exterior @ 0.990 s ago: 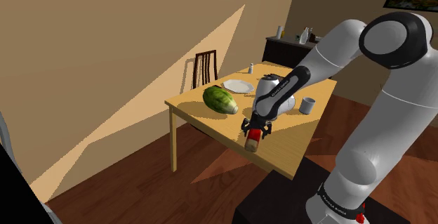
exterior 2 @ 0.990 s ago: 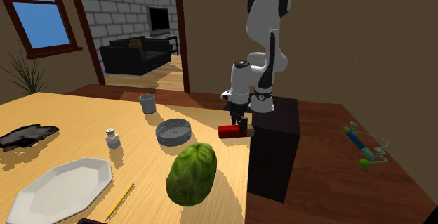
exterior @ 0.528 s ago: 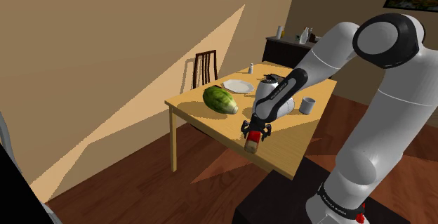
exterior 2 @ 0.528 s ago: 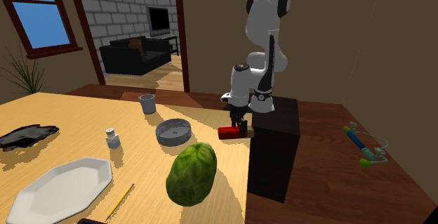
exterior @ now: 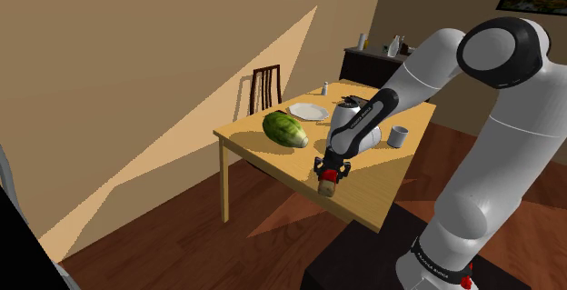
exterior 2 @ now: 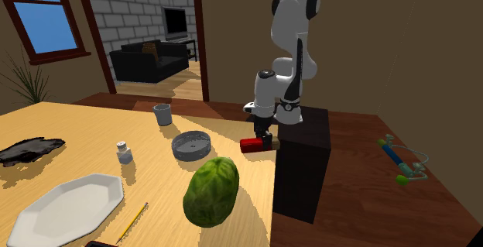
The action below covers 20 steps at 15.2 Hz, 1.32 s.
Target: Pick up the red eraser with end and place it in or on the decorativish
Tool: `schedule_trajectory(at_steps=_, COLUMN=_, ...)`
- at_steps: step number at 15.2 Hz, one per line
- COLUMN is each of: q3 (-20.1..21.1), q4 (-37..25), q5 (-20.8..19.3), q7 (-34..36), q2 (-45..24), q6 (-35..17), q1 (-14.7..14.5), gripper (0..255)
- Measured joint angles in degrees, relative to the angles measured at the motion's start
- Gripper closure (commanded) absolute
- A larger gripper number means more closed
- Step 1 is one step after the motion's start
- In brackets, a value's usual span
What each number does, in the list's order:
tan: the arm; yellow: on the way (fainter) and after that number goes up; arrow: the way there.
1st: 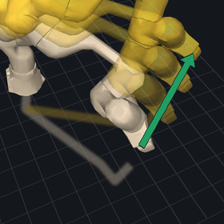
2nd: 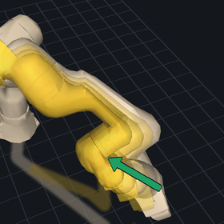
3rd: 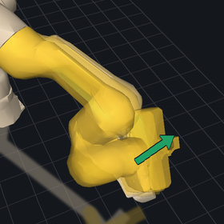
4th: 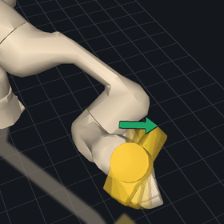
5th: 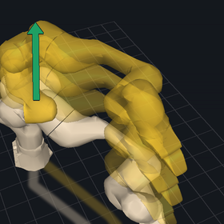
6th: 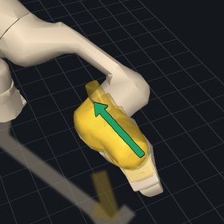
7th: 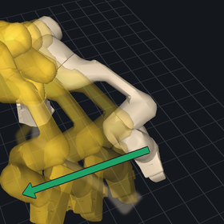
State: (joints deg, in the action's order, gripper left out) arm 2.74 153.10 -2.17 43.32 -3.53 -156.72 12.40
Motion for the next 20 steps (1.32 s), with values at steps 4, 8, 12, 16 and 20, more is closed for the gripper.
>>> schedule_trajectory(at_steps=4, q3=0.0, q4=0.0, q5=0.0, q7=0.0, q2=0.0, q6=0.0, q1=0.0, gripper=255)
schedule_trajectory(at_steps=8, q3=0.1, q4=0.1, q5=0.5, q7=-0.4, q2=2.7, q6=2.7, q1=0.0, gripper=255)
schedule_trajectory(at_steps=12, q3=0.2, q4=-0.3, q5=1.0, q7=-0.8, q2=6.1, q6=6.5, q1=-0.1, gripper=255)
schedule_trajectory(at_steps=16, q3=0.2, q4=-0.6, q5=1.5, q7=-1.0, q2=9.5, q6=10.2, q1=-0.2, gripper=255)
schedule_trajectory(at_steps=20, q3=0.1, q4=-1.4, q5=1.7, q7=-1.5, q2=12.5, q6=13.9, q1=-0.2, gripper=255)
